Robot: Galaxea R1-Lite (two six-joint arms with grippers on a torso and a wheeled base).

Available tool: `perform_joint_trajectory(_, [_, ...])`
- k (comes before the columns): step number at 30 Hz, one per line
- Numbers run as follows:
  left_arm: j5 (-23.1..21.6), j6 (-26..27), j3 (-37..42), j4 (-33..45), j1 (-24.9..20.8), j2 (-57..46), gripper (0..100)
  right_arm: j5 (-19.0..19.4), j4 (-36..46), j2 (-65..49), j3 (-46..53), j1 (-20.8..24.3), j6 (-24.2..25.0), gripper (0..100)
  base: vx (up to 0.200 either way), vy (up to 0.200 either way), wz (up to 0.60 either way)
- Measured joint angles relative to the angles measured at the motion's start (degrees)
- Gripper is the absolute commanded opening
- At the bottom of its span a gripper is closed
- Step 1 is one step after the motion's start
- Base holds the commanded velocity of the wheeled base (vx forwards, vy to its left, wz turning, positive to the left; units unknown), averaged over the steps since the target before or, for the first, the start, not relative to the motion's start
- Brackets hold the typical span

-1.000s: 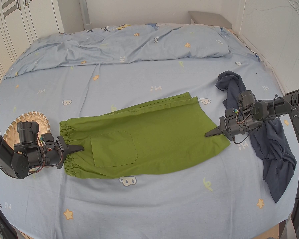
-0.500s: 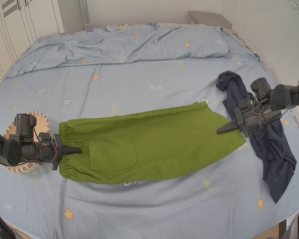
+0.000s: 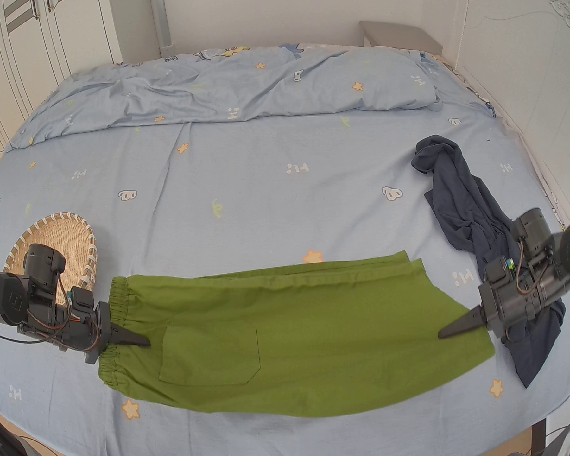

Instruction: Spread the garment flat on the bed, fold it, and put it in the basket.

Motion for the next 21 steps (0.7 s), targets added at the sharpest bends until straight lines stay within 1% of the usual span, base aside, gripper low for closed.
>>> perform_joint_trajectory(5, [-0.11, 7.27, 2.54, 5.03, 2.04, -1.46, 0, -0.44, -11.25, -4.66, 14.56, 1.63, 0.11, 0, 0.000, 0.000, 0.00])
perform_joint_trajectory(11, [-0.17, 16.75, 7.28, 8.94, 5.06, -2.82, 0, -0.93, -29.75, -8.13, 30.27, 4.13, 0.27, 0, 0.000, 0.000, 0.00])
perform_joint_trajectory(12, [-0.15, 18.07, 8.17, 9.39, 5.49, -2.97, 0, -0.96, -31.95, -8.41, 32.06, 4.52, 0.28, 100, 0.000, 0.000, 0.00])
perform_joint_trajectory(14, [-0.13, 20.35, 9.84, 10.14, 6.30, -3.21, 0, -1.15, -35.57, -8.73, 35.54, 5.33, 0.20, 100, 0.000, 0.000, 0.00])
perform_joint_trajectory(16, [-0.06, 21.69, 11.14, 10.62, 6.97, -3.39, 0, -1.29, -36.94, -8.59, 37.61, 5.96, 0.11, 100, 0.000, 0.000, 0.00])
perform_joint_trajectory(21, [-0.09, 22.08, 12.24, 10.80, 7.74, -3.39, 0, -1.27, -37.51, -7.11, 39.53, 7.22, -0.09, 100, 0.000, 0.000, 0.00])
